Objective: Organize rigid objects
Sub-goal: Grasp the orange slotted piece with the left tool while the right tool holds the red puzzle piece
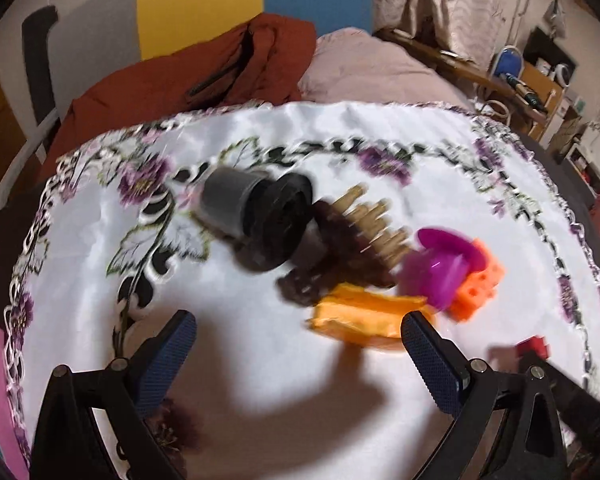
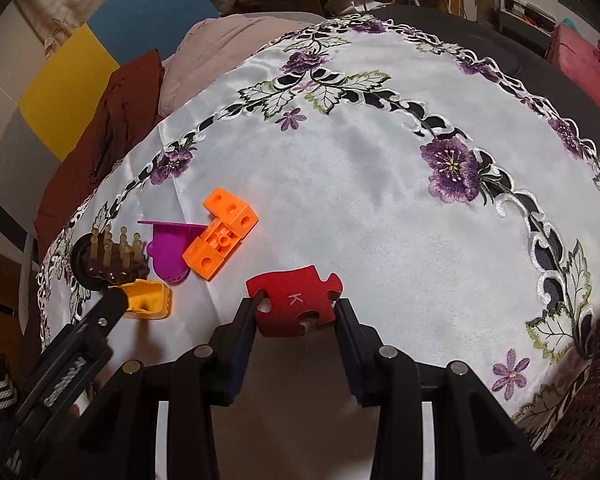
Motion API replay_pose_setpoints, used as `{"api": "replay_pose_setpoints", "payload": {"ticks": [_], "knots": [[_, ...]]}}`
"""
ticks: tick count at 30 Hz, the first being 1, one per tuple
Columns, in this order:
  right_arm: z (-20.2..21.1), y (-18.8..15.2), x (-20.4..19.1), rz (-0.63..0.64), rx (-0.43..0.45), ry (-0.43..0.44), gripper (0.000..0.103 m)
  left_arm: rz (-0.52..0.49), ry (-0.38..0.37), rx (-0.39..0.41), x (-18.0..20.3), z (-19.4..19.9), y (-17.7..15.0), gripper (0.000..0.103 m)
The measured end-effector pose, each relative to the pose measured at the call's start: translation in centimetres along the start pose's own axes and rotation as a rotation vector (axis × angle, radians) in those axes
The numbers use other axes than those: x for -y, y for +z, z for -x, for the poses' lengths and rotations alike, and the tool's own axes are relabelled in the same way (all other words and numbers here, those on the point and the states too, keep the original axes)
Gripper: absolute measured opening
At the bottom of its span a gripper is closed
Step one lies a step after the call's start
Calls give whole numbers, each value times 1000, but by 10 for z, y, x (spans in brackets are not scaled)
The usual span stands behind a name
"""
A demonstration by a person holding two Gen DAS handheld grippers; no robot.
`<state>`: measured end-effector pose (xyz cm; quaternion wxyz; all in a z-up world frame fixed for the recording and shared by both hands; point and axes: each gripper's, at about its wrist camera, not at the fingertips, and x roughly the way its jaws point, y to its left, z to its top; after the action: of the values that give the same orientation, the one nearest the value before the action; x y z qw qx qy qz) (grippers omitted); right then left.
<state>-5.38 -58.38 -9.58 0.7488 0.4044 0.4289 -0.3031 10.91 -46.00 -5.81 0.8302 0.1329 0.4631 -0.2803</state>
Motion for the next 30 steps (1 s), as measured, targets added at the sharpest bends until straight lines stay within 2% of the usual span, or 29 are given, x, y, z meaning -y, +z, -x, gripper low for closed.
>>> {"api": "replay_pose_setpoints", "payload": {"ticks": [2, 7, 9, 11, 14, 17, 20, 25, 30], "knots": [[-1, 0, 0, -4, -4, 4, 40, 12, -15, 0, -8, 2, -8, 103], [0, 0, 0, -6, -4, 10, 40, -27, 44, -14, -26, 7, -33, 103], [0, 0, -1, -3, -3, 8, 40, 14, 24, -21, -37, 11, -42, 103], [1, 0, 0, -6, -1, 9, 40, 55, -30, 2, -43, 20, -48, 103], [2, 0, 1, -12, 2, 8, 40, 41, -102, 34, -32, 31, -49, 103], [3, 0, 3, -21, 5, 7, 40, -25, -119, 56, -10, 34, -46, 103], [3, 1, 4, -32, 11, 9, 40, -85, -105, 87, 11, 33, -41, 103], [1, 1, 5, -41, 6, 7, 40, -138, -91, 82, 29, 18, -33, 103], [0, 1, 5, -42, 1, 11, 40, -144, -106, 98, 32, 7, -29, 103]]}}
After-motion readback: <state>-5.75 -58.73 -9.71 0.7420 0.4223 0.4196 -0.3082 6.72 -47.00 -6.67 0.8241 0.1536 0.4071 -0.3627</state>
